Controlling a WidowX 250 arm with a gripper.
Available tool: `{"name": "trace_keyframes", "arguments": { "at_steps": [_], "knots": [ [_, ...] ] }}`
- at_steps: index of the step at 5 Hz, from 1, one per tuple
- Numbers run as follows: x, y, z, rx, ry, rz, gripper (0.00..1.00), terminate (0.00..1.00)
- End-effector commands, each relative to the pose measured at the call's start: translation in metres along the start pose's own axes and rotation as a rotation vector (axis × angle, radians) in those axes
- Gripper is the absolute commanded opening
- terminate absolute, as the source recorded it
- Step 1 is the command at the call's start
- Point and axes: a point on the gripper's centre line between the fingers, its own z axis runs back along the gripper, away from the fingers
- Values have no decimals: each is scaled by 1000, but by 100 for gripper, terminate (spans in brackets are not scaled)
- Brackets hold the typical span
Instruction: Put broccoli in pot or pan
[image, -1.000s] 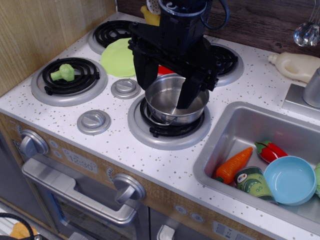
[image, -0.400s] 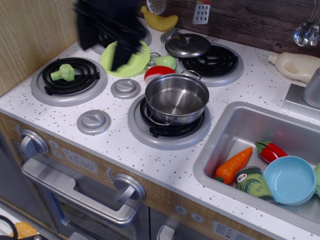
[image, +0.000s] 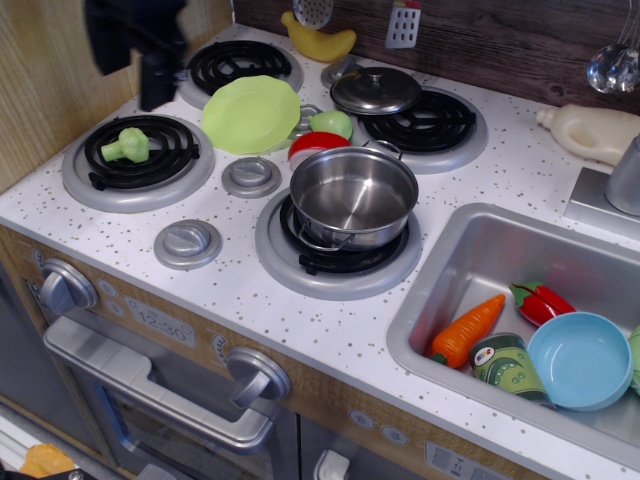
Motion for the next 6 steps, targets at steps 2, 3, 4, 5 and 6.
{"name": "trace_keyframes", "arguments": {
  "at_steps": [2, 3, 4, 5, 6],
  "knots": [
    [-3, 30, -38, 15, -175, -46, 100, 0],
    [-6, 24, -46, 7, -224, -80, 100, 0],
    [-6, 25, -51, -25, -245, -137, 100, 0],
    [-5, 27, -61, -29, -266, -157, 100, 0],
    [-3, 26, -72, -61, -280, -145, 100, 0]
  ]
}}
